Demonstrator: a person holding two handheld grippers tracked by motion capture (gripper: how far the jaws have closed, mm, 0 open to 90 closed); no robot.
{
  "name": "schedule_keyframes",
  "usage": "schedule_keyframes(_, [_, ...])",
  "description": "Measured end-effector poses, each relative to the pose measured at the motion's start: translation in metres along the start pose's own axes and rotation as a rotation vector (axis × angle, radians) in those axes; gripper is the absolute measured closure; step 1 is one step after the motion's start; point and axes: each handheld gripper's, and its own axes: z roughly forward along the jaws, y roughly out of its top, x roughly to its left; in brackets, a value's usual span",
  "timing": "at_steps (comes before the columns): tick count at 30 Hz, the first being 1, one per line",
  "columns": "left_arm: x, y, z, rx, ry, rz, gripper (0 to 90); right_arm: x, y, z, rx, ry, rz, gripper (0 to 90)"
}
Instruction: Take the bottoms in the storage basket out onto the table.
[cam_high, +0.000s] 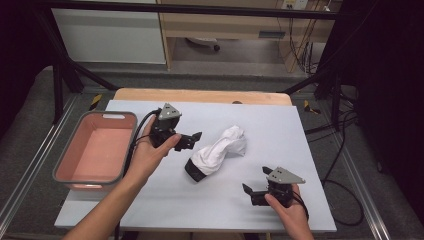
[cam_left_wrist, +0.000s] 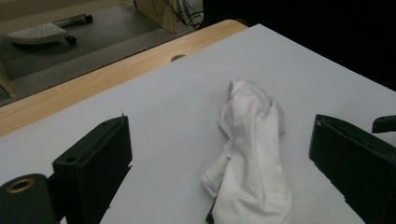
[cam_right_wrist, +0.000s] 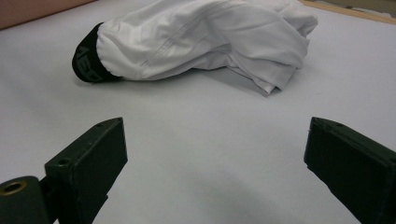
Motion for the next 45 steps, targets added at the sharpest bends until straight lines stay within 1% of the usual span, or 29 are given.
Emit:
schedule_keyframes(1, [0.002, -0.001, -0.002, -0.005, 0.002, -0.009, 6.0, 0.0, 0.0, 0.0, 0.0, 0.001, 0.002, 6.1])
schedule_keyframes(3, [0.005, -0.002, -0.005, -0.006, 0.005, -0.011, 6.0, 0.001, 0.002, 0.0, 0.005, 0.003, 0.004, 6.2])
schedule_keyframes(6, [0.009, -0.001, -0.009, -0.02, 0.013, -0.019, 6.0, 0.002, 0.001, 0.0, -0.004, 0.014, -0.015, 7.8])
schedule_keyframes(9, [0.013, -0.001, -0.015, -0.034, 0.015, -0.031, 6.0, 0.002, -0.001, 0.0, 0.006, 0.011, -0.02, 6.2])
schedule_keyframes(11, [0.015, -0.001, -0.018, -0.036, 0.014, -0.033, 6.0, 0.001, -0.002, 0.0, 0.006, 0.006, -0.009, 5.5])
schedule_keyframes(13, [0.019, -0.002, -0.021, -0.036, 0.024, -0.032, 6.0, -0.001, -0.001, 0.0, 0.006, 0.002, -0.003, 5.4])
schedule_keyframes(16, [0.023, -0.004, -0.027, -0.051, 0.038, -0.034, 6.1, -0.002, -0.001, -0.001, 0.003, -0.007, 0.01, 5.5])
schedule_keyframes(19, [0.027, -0.009, -0.035, -0.07, 0.036, -0.052, 6.0, -0.001, 0.001, -0.003, -0.024, 0.009, 0.044, 5.5])
schedule_keyframes(21, [0.029, -0.014, -0.042, -0.08, 0.038, -0.061, 5.7, 0.002, 0.002, -0.004, -0.03, 0.018, 0.046, 5.4])
schedule_keyframes(24, [0.03, -0.025, -0.051, -0.087, 0.056, -0.051, 5.5, 0.004, 0.001, -0.004, -0.018, 0.015, 0.04, 5.4])
schedule_keyframes(26, [0.03, -0.034, -0.056, -0.085, 0.065, -0.057, 5.4, 0.002, 0.0, -0.004, -0.013, 0.013, 0.046, 5.7])
schedule_keyframes(27, [0.03, -0.038, -0.056, -0.09, 0.075, -0.063, 5.4, 0.0, 0.0, -0.004, -0.015, 0.011, 0.053, 5.8])
schedule_keyframes(29, [0.03, -0.045, -0.056, -0.071, 0.094, -0.046, 5.6, -0.002, -0.001, -0.005, -0.014, 0.001, 0.065, 5.9])
schedule_keyframes(30, [0.03, -0.047, -0.056, -0.072, 0.092, -0.054, 5.7, -0.002, -0.001, -0.005, -0.011, -0.005, 0.065, 5.9])
schedule_keyframes(32, [0.033, -0.047, -0.061, -0.075, 0.09, -0.051, 5.9, -0.003, -0.001, -0.005, -0.01, -0.014, 0.063, 5.9])
schedule_keyframes(36, [0.04, -0.046, -0.078, -0.118, 0.091, -0.089, 5.6, -0.003, -0.001, -0.003, 0.003, -0.017, 0.055, 5.6])
schedule_keyframes(40, [0.046, -0.048, -0.094, -0.135, 0.113, -0.106, 5.5, -0.004, -0.003, -0.002, 0.018, -0.02, 0.055, 5.7])
schedule_keyframes(42, [0.048, -0.05, -0.1, -0.136, 0.124, -0.11, 5.5, -0.005, -0.003, -0.004, 0.016, -0.023, 0.061, 5.9])
schedule_keyframes(45, [0.049, -0.054, -0.106, -0.13, 0.139, -0.104, 5.5, -0.004, 0.0, -0.006, -0.003, -0.019, 0.067, 5.8])
